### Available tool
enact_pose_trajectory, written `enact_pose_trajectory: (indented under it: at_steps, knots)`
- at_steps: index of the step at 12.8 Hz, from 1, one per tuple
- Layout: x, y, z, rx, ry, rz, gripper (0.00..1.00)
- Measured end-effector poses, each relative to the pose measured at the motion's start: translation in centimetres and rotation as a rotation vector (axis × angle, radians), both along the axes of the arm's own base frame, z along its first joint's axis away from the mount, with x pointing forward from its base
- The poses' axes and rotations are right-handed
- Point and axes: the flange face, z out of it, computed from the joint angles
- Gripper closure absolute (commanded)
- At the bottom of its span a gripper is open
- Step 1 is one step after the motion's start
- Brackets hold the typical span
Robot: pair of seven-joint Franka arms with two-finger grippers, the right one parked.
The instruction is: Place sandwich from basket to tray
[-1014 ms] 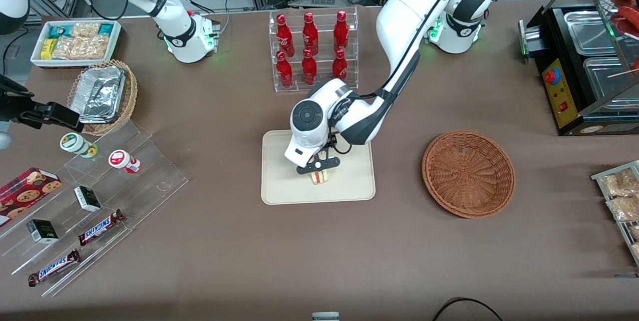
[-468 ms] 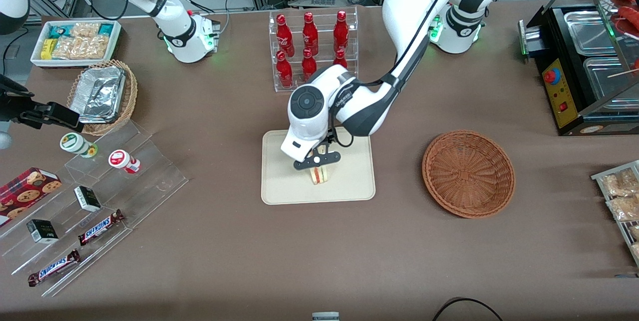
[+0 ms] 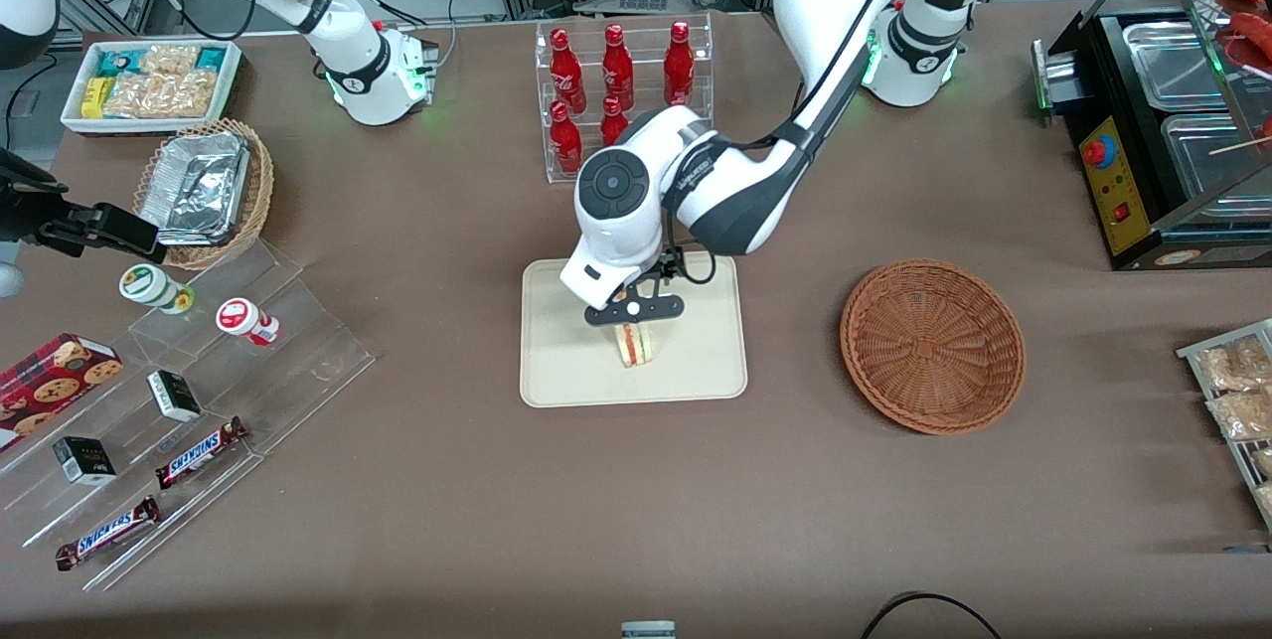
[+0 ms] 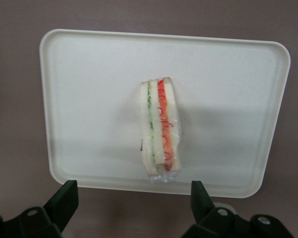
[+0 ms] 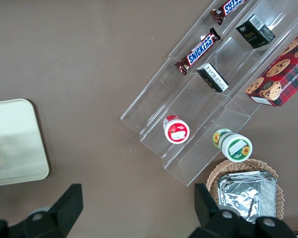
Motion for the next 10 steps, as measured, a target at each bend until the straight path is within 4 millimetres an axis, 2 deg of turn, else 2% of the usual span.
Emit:
enact_pose_trajectory:
  at_steps: [2, 4, 6, 10]
  knots:
    - [1.2, 2.0, 2.6, 0.001, -0.011, 0.018, 0.00]
    - [3.1, 5.0, 5.6, -0.014, -0.030, 0.020, 0.00]
    - [4.0, 8.4, 7.9, -0.016, -0.028, -0.020, 0.00]
    - [5.9, 15.7, 10.1, -0.007, -0.002, -0.085, 0.00]
